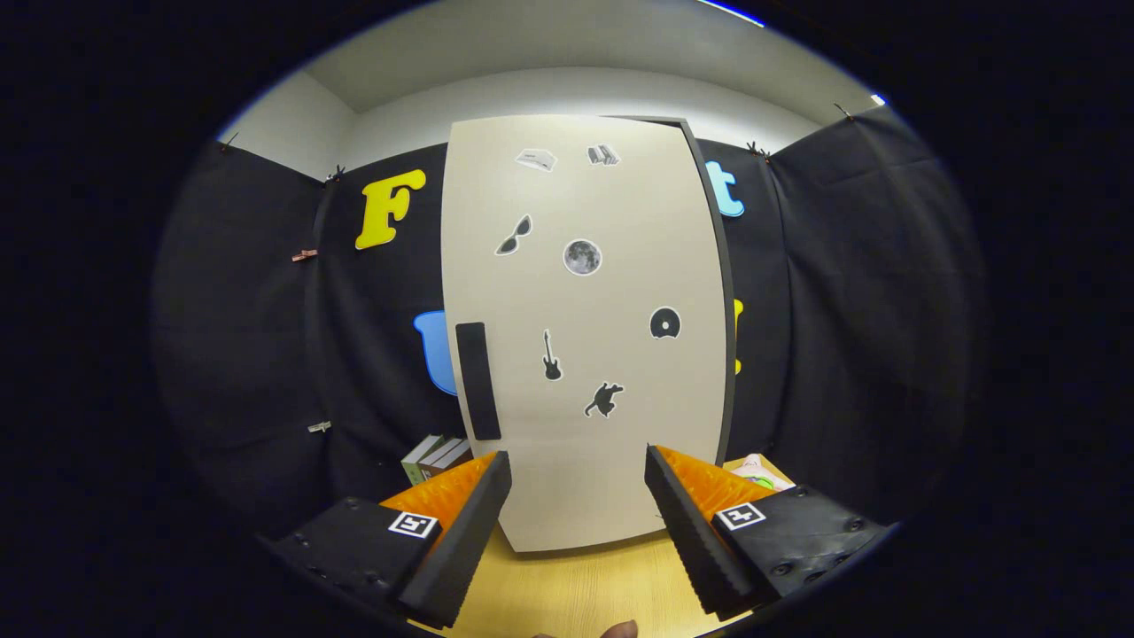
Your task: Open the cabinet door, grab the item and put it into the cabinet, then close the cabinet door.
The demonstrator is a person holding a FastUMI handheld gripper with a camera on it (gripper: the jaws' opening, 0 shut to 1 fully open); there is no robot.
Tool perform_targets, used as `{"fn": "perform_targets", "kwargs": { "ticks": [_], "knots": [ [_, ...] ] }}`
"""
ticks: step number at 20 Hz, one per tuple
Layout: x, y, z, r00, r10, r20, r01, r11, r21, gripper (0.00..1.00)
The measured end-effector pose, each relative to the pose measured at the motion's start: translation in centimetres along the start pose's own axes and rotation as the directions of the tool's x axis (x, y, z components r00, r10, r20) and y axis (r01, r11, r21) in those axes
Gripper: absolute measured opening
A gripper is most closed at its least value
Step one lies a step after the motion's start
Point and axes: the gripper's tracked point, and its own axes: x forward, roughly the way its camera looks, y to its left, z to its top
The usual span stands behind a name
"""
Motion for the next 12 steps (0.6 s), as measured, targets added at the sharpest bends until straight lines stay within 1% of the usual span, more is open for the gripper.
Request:
{"fn": "perform_targets", "kwargs": {
  "ticks": [12],
  "knots": [
    [0.15,-0.6,0.12,1.0,-0.014,0.007,0.014,1.0,-0.027,0.98]
  ]
}}
